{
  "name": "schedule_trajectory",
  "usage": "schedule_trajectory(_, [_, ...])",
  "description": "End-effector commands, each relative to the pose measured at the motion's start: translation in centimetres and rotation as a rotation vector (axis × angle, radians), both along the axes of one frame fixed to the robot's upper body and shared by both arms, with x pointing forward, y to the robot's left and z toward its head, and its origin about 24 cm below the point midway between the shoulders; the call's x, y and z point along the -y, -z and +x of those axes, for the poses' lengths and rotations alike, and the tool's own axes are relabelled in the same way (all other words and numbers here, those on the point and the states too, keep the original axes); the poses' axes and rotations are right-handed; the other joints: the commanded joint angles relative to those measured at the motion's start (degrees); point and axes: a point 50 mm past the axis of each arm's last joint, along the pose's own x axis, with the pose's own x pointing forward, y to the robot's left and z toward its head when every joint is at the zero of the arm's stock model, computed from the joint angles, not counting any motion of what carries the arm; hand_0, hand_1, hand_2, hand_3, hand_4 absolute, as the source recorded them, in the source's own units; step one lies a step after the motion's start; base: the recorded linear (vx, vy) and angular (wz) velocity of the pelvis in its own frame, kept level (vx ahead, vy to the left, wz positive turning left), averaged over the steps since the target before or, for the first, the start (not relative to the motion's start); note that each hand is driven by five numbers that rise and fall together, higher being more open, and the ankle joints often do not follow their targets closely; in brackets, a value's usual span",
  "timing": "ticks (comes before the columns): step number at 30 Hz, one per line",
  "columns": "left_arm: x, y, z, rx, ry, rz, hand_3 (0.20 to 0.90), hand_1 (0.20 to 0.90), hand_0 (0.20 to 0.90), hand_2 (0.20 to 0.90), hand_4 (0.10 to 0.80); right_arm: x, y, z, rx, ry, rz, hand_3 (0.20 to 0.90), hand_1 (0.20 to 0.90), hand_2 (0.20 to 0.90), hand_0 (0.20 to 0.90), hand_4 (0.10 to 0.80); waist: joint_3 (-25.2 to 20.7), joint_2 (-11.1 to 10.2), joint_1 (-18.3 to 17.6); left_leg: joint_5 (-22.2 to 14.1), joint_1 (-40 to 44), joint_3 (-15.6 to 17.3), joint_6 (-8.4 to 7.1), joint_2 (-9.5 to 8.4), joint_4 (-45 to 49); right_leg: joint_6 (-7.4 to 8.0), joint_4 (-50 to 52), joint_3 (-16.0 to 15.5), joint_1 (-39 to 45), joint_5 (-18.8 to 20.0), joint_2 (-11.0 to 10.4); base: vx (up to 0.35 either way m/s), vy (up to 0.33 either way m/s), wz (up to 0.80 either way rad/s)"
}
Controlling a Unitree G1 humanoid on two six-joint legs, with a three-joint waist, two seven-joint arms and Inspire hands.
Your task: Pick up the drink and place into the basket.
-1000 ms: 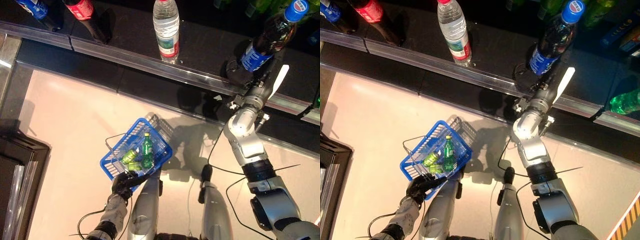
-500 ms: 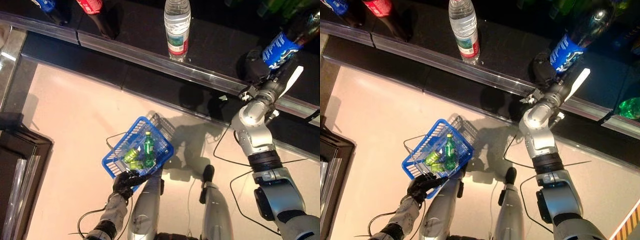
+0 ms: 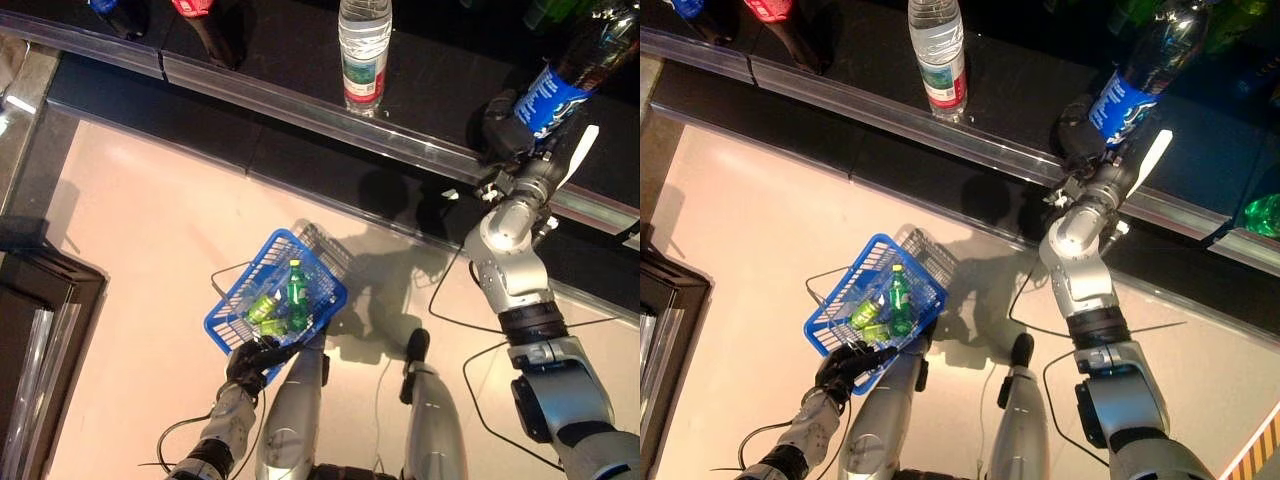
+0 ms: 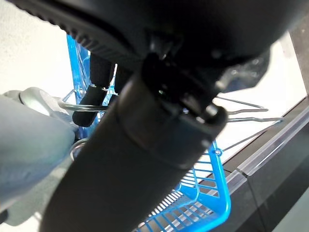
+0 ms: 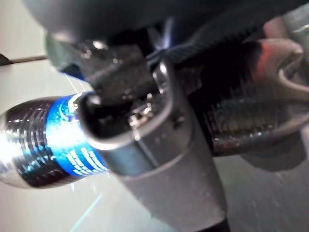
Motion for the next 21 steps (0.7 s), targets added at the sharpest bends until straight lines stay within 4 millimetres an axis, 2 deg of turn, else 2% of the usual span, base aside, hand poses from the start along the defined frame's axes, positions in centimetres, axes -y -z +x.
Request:
schedule_trajectory(1, [-2.9, -2.4, -0.8, 0.217, -0.116, 0.021, 0.2, 0.3, 0.3, 0.3, 0.1, -3.4, -10.0, -5.7, 0.568, -0.196, -0.219, 0.2, 0.3, 0.3, 0.3, 0.1, -0.93, -0.11, -0.87, -2.47, 1.39, -1.96, 2.95, -1.63, 4.43, -7.45, 5.78, 0.04, 0.71, -0.79, 2.3, -0.035, -0.004, 0.02])
schedule_trajectory(6, [-3.5, -5.1, 0.3, 0.369, -0.14, -0.022, 0.2, 0.3, 0.3, 0.3, 0.1, -5.3, -8.8, -7.3, 0.574, -0.429, -0.29, 0.2, 0.3, 0.3, 0.3, 0.1, -0.93, 0.2, -1.89, -2.88, 4.01, -1.78, 2.33, -1.02, 5.46, -8.16, 7.67, 0.47, 3.14, -2.29, 2.24, -0.002, 0.005, -0.01])
schedule_trajectory(11, [-3.0, -9.9, 1.7, 0.577, -0.078, -0.056, 0.2, 0.3, 0.3, 0.3, 0.1, -6.9, -7.8, -8.4, 0.562, -0.638, -0.322, 0.2, 0.3, 0.3, 0.3, 0.1, -1.9, 0.51, -1.54, -2.4, 6.06, -1.82, 1.84, -0.56, 5.32, -8.63, 8.3, -0.23, 5.33, -3.16, 1.99, -0.022, 0.001, 0.01])
schedule_trajectory(16, [-2.5, -13.8, 1.9, 0.726, 0.008, 0.024, 0.2, 0.3, 0.3, 0.3, 0.1, -9.0, -6.0, -8.8, 0.494, -0.808, -0.371, 0.2, 0.3, 0.3, 0.3, 0.1, -3.81, -0.03, -0.24, -1.56, 8.18, -3.1, 1.36, -0.02, 5.15, -9.16, 7.79, -1.46, 8.64, -4.0, 2.17, 0.016, -0.046, 0.03])
schedule_trajectory(18, [-2.3, -14.8, 1.9, 0.755, 0.03, 0.044, 0.2, 0.3, 0.3, 0.3, 0.1, -9.5, -5.5, -8.9, 0.462, -0.83, -0.377, 0.2, 0.3, 0.3, 0.3, 0.1, -4.51, -0.15, 0.23, -1.34, 8.83, -3.54, 1.27, -0.02, 4.82, -9.22, 7.36, -1.94, 9.78, -4.18, 2.19, 0.054, -0.034, 0.07])
schedule_trajectory(21, [-1.6, -16.9, 1.7, 0.833, 0.107, 0.059, 0.2, 0.3, 0.3, 0.3, 0.1, -10.6, -3.8, -8.2, 0.359, -0.909, -0.379, 0.2, 0.3, 0.3, 0.3, 0.1, -6.24, -0.46, 1.61, -1.13, 10.29, -4.67, 1.33, -0.32, 3.61, -9.42, 6.41, -3.38, 12.24, -4.73, 2.23, 0.056, -0.039, 0.18])
